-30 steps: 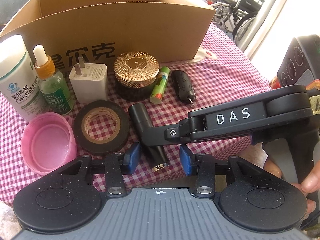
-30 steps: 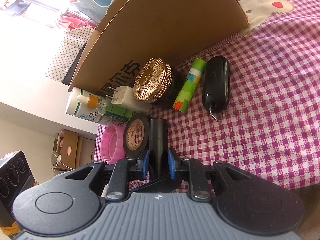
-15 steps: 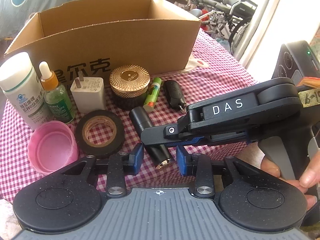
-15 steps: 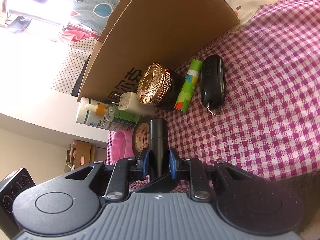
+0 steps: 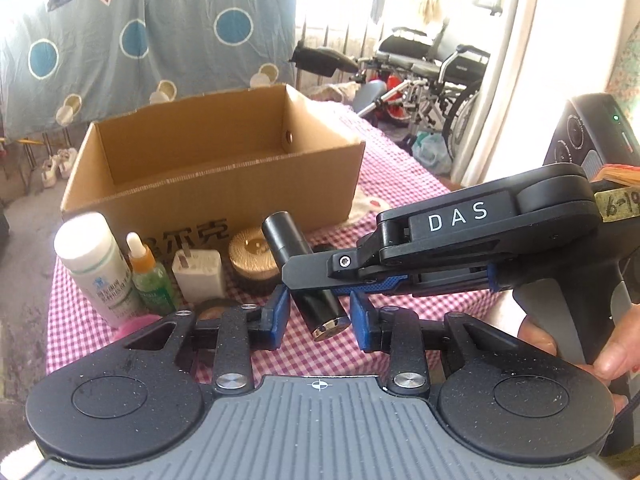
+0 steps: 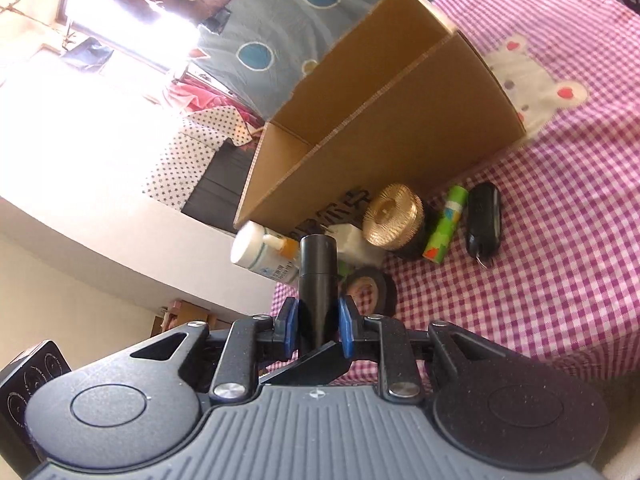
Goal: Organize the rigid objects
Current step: 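Lift the flashlight with the right gripper into the box and release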
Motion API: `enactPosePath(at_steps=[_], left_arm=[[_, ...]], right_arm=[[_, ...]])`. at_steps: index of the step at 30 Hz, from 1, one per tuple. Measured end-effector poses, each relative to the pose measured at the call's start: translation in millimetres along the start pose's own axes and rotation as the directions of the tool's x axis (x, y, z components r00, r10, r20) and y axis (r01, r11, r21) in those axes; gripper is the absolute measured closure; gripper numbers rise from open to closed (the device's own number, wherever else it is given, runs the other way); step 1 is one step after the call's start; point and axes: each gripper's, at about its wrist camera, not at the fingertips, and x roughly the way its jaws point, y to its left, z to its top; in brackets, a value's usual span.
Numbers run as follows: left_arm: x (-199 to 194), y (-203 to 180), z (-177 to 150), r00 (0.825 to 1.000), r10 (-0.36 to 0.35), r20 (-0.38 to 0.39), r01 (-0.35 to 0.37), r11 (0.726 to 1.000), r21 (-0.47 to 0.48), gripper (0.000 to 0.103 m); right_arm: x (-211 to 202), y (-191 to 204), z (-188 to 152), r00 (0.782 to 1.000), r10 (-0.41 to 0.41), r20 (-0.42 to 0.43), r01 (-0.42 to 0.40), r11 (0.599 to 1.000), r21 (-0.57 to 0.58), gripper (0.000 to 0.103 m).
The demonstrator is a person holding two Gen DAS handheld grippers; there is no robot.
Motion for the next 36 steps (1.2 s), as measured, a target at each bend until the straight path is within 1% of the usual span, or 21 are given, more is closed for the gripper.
enactPosePath(at_steps=[3,5,9,12,15,18,21,23,26,28,29,31,33,36], left_arm=[[-9.9,7.2,23.4,0.999,0.024,0.036,-0.024,1.000,0.002,0.071],[-12.3,15.2,39.1,0.998,0.043,0.046,-0.042,0.999,-0.002,0.071],[-2.2,41.9,75.4,0.997,0.080,0.013,-0.080,0.996,-0.032,0.071],[17.6,68.1,96.4,0.995,0.090,-0.049,-0.093,0.993,-0.071,0.071],[48.2,95.8,113.0,0.988,0.089,-0.125,-0.100,0.991,-0.087,0.071],[85.0,123.2,125.6,0.973,0.072,-0.219,-0.102,0.986,-0.129,0.071],[120.2,144.2,130.6,0.955,0.060,-0.290,-0.110,0.981,-0.160,0.071],[140.2,154.8,133.1,0.943,0.072,-0.326,-0.131,0.978,-0.162,0.071],[161.9,161.8,133.2,0.924,0.111,-0.366,-0.175,0.974,-0.145,0.070],[168.0,165.1,133.0,0.910,0.154,-0.384,-0.217,0.968,-0.126,0.070],[169.7,165.4,132.0,0.907,0.174,-0.383,-0.235,0.965,-0.117,0.070],[169.7,169.7,132.3,0.908,0.186,-0.375,-0.244,0.963,-0.111,0.068],[167.5,172.9,132.6,0.912,0.171,-0.373,-0.234,0.963,-0.130,0.068],[163.3,173.1,133.2,0.915,0.171,-0.365,-0.233,0.964,-0.131,0.068]], right_arm=[[1.5,24.8,21.0,0.999,0.030,0.021,-0.028,0.997,-0.068,0.079],[9.5,40.0,39.3,0.999,0.047,0.021,-0.045,0.993,-0.110,0.079],[42.0,61.2,78.8,0.998,0.055,-0.023,-0.058,0.988,-0.140,0.079],[78.8,72.8,109.9,0.995,0.044,-0.090,-0.054,0.993,-0.107,0.079],[123.1,73.7,140.6,0.986,0.014,-0.164,-0.021,0.999,-0.042,0.079],[167.3,67.2,162.9,0.974,-0.038,-0.222,0.038,0.999,-0.006,0.079],[207.3,50.0,182.5,0.960,-0.085,-0.267,0.096,0.995,0.026,0.079],[231.9,36.4,191.2,0.950,-0.102,-0.294,0.125,0.990,0.059,0.079],[262.9,19.6,200.4,0.939,-0.120,-0.323,0.159,0.983,0.096,0.079],[278.3,11.6,201.4,0.934,-0.126,-0.335,0.175,0.977,0.118,0.079],[285.4,8.9,201.1,0.931,-0.130,-0.340,0.183,0.975,0.126,0.079],[297.3,6.1,200.6,0.927,-0.139,-0.347,0.194,0.972,0.130,0.079],[307.2,3.0,198.5,0.924,-0.142,-0.354,0.202,0.969,0.140,0.079],[319.3,0.7,197.6,0.919,-0.138,-0.370,0.216,0.960,0.176,0.078]])
